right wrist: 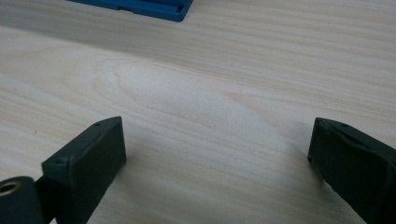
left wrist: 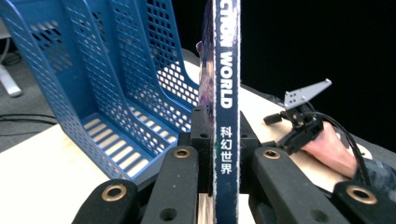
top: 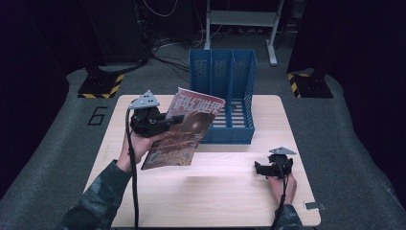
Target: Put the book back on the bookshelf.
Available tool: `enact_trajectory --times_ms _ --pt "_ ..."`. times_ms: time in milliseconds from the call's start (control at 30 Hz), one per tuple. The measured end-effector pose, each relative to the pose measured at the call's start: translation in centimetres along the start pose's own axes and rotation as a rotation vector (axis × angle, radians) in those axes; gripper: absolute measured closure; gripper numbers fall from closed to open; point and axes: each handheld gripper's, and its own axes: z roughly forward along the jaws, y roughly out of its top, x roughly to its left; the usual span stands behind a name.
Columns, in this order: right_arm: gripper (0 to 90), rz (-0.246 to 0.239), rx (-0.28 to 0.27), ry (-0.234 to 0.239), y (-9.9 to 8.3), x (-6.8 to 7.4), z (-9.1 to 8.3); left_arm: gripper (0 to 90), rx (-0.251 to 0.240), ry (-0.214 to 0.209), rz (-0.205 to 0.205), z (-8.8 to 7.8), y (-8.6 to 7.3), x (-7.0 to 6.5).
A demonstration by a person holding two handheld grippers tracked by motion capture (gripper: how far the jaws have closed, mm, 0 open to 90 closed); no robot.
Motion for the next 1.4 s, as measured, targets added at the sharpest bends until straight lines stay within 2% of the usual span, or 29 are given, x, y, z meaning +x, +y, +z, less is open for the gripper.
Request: enact_trajectory --times_ms 467,1067,1100,1200,1233,1400 --pt "3.9 0.004 -0.001 -0.001 0.0 0.0 0.0 84.2 -0.034 0.085 -0.005 -0.5 1.3 1.4" --pt "4.0 0.004 -0.001 -0.001 0.0 0.0 0.0 84.2 -0.068 0.160 0.012 -0.1 3.2 2.4" --pt "3.9 0.003 -0.001 -0.001 0.0 0.0 0.0 84.2 -0.069 0.159 -0.002 0.0 3.3 2.4" --pt "4.0 0.004 -0.001 -0.001 0.0 0.0 0.0 84.2 -0.083 0.176 0.009 0.1 3.5 2.7" --pt "4.0 0.003 -0.001 -0.001 0.0 0.0 0.0 84.2 -0.085 0.175 -0.003 0.2 3.6 2.6" --pt "4.1 0.004 -0.001 -0.001 0.0 0.0 0.0 84.2 -0.101 0.190 0.002 0.5 4.1 2.9"
